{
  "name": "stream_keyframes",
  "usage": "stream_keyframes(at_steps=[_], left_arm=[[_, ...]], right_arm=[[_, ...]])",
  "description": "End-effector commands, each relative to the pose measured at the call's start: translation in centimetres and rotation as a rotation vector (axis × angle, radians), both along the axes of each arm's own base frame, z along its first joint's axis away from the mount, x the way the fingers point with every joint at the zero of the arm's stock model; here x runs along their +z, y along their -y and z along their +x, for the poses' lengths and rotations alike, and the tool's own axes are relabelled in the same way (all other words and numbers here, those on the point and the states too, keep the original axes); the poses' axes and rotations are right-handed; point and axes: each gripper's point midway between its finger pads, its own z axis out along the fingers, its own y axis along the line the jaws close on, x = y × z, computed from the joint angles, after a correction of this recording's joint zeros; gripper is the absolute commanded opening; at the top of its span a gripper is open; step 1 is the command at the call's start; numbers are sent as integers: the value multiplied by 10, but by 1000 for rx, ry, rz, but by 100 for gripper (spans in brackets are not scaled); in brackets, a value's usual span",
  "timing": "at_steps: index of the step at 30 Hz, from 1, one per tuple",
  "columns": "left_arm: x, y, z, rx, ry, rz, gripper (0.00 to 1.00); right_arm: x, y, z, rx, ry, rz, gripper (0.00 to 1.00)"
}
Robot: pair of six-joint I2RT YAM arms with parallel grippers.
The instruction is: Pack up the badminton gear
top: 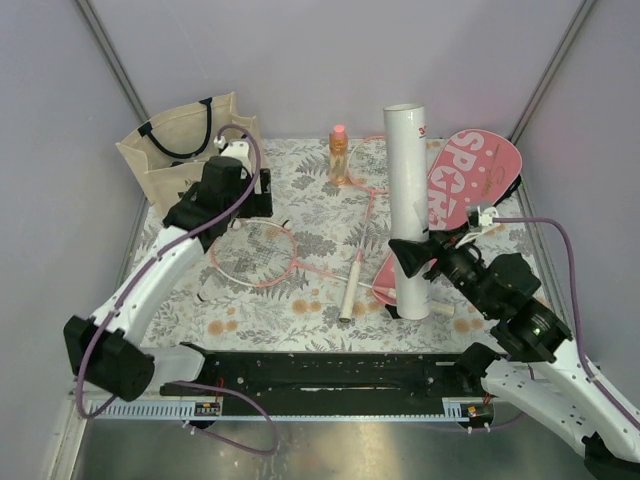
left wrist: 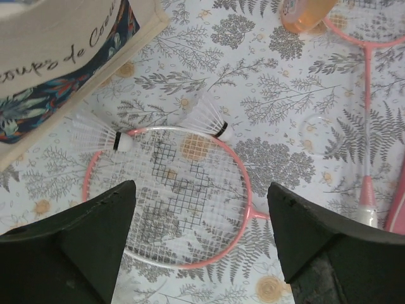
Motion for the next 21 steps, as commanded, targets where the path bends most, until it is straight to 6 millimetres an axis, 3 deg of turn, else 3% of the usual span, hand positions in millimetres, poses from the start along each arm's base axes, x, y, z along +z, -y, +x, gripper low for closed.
stream_keyframes(at_steps=[1,8,13,21], left_arm=[[3,10,31,-162,-17,67,87],[-42,24,83,-308,-106,159,82],[-74,30,112,-351,-177,196,72],[-125,30,130,-392,-299,171,66]], right_arm=[[21,14,-7,-28,64,30,53],[32,18,-19,4,88,38,53],[35,19,-21,6,97,34,52],[35,21,-22,1,96,19,52]])
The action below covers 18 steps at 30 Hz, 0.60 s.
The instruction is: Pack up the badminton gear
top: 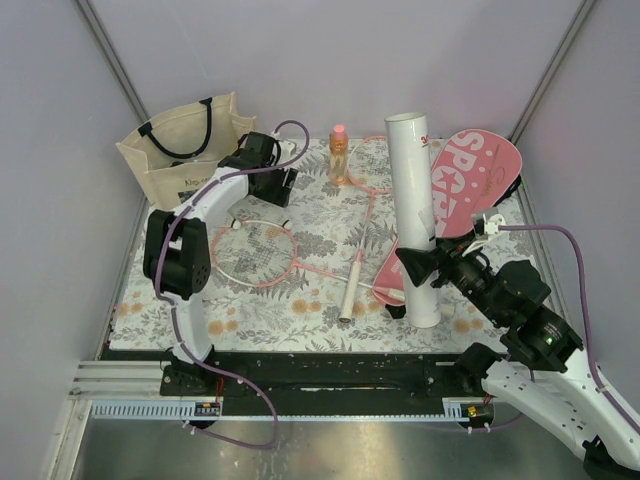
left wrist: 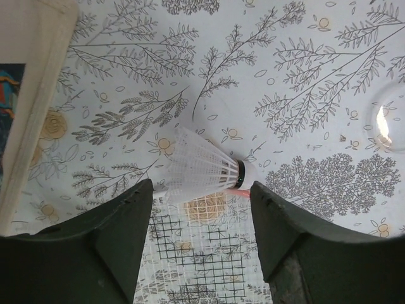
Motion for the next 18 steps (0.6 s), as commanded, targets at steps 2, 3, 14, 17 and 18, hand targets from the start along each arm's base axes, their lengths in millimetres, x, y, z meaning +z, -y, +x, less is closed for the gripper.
stream_keyframes(at_steps=[2,3,14,17,18], left_arm=[[-7,1,15,-46,-25,-52,65],[-10,1,14,-47,-35,-58,64],[-18,11,6,-80,-104,-180,38],[-3,15,4,-79,-90,-219,20],[6,18,3,-78,-81,-238,14]], right_arm=[[35,7,-4,-11,88,54,52],[35,7,-4,-11,87,56,52],[33,4,-4,3,76,47,52],[29,2,-2,1,69,41,51],[28,2,-1,1,70,36,51]])
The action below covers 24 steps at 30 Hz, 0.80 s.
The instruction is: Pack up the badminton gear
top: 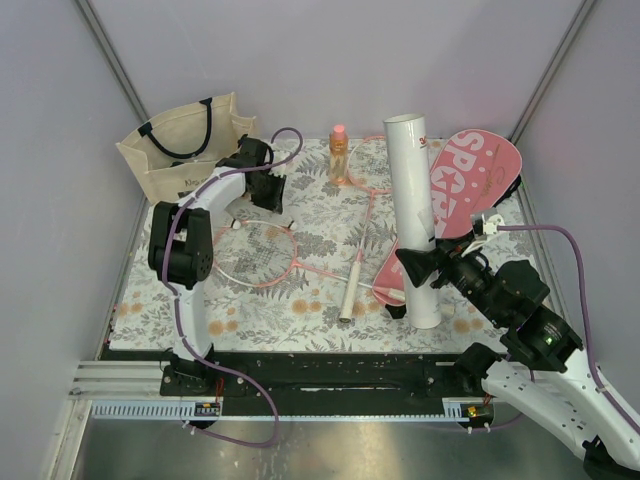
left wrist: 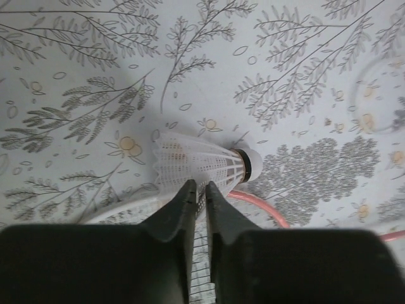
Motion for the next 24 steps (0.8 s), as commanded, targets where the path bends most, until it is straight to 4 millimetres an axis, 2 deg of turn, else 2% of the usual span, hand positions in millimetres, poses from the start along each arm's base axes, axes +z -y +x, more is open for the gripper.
stream_keyframes(at_steps=[1,3,7,9,12,17,21,24], left_arm=[[59,19,7,-19,95,-139,8],[80,24,5,-9,115,-184,0],[130,32,-6,19,163,-281,0],[163,32,-14,42,212,-320,0],[201,31,-31,65,257,-370,0],[271,27,-72,57,351,-442,0],[327,22,-117,17,459,-509,0],[358,18,-155,-16,523,-554,0]], right_arm=[[29,0,1,1,77,37,51],[22,-3,5,4,78,2,51],[3,-7,13,9,81,-78,52],[-7,-12,15,29,104,-102,52],[-17,-24,6,135,188,-152,52],[-41,-34,-3,256,284,-298,53],[-60,-40,-7,352,342,-419,53],[-63,-43,-8,385,362,-466,53]])
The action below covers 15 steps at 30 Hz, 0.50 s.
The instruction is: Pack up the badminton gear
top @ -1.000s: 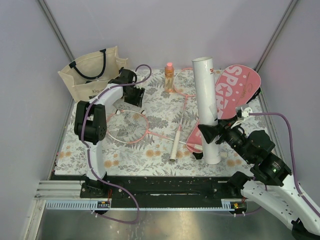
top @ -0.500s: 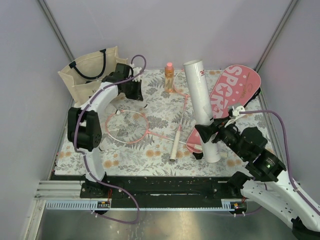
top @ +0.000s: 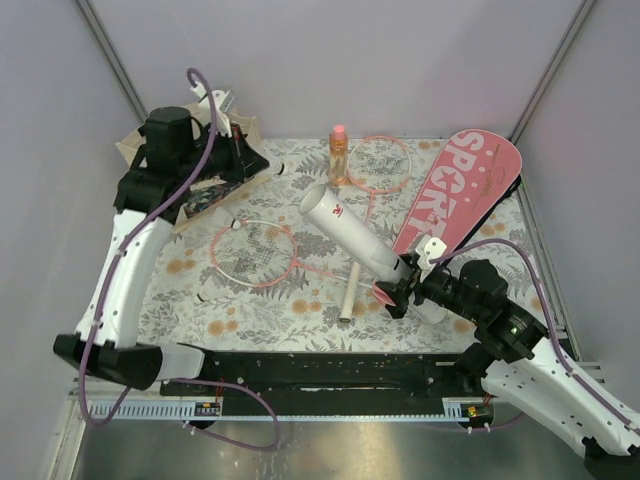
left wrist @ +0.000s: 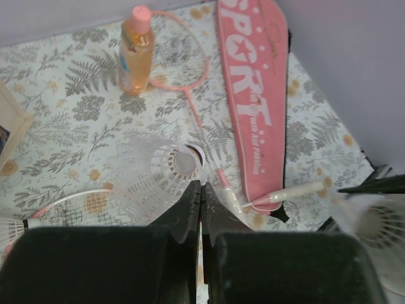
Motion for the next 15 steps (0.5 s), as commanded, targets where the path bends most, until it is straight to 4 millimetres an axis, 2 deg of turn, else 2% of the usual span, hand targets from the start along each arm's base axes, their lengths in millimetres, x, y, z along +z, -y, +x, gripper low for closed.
stream_keyframes(at_steps=[1,6,9,11,15], left_arm=[[59,-1,-60,-66,107,-92,0],[75,4,-111,-173,130,-148,0],[84,9,-134,-241,130,-194,0],[87,11,-144,-265,132,-220,0],[81,11,-151,-273,120,-227,0]], right_arm=[[21,-10,0,106,166,-47,53],[22,-13,4,125,199,-90,52],[30,-17,6,135,228,-72,51],[34,-20,6,144,238,-63,50],[42,-24,4,161,256,-24,48]])
